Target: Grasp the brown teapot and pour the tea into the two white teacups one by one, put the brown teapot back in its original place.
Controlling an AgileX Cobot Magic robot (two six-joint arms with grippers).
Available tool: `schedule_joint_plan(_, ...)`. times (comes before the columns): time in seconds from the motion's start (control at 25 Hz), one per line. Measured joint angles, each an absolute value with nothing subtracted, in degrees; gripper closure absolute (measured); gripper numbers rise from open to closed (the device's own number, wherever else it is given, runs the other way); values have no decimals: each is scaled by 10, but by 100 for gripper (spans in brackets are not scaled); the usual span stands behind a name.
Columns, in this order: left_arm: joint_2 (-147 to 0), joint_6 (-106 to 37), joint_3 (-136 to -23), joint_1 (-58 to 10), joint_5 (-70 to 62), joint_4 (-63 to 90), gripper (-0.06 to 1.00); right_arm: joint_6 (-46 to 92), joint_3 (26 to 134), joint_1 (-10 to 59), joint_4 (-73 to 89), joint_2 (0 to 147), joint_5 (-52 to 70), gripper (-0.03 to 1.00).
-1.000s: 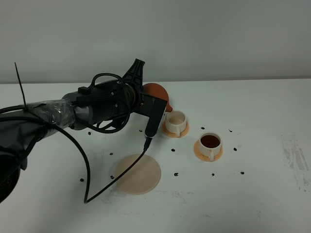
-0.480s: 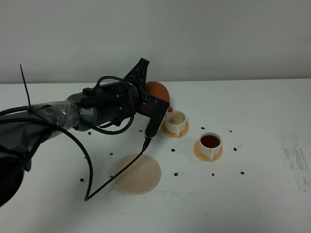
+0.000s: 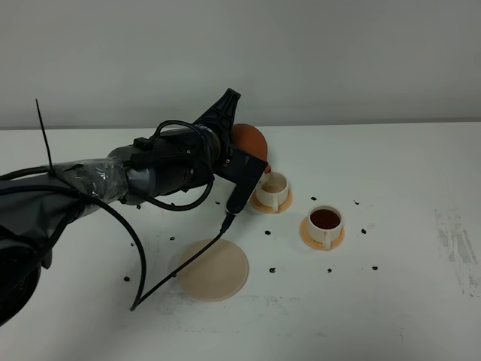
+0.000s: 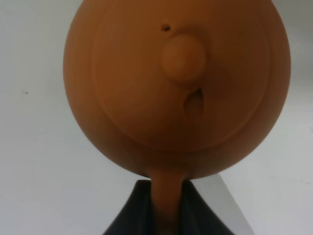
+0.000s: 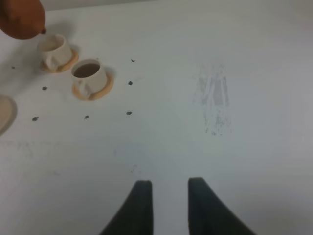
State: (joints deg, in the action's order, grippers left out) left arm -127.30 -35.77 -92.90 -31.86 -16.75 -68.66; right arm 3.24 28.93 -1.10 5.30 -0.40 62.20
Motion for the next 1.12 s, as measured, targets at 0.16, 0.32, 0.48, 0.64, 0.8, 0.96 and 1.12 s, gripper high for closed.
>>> schedule_joint_plan(0.16, -1273, -357, -929, -319, -168, -697, 82, 32, 289, -11, 53, -4, 622, 76)
schedule_joint_plan(0.32, -1273, -367, -929, -319, -169, -701, 82, 32, 289, -11, 53, -4, 622, 76)
schedule_joint_plan(0.48, -1273, -372, -929, -319, -169, -701, 82, 32, 289, -11, 53, -4, 622, 76)
schedule_joint_plan(0.64, -1273, -372, -929, -319, -169, -703, 82, 32, 289, -11, 53, -4, 622, 76)
schedule_joint_plan(0.8, -1273, -372, -929, -320, -169, -718, 82, 32, 289, -11, 53, -4, 622, 76)
schedule_joint_plan(0.96, -1273, -374, -929, -324, -169, -732, 82, 32, 289, -11, 53, -4, 622, 76)
schedule_joint_plan(1.12, -1273, -374, -929, -326, -168, -748, 82, 32, 289, -11, 53, -4, 622, 76)
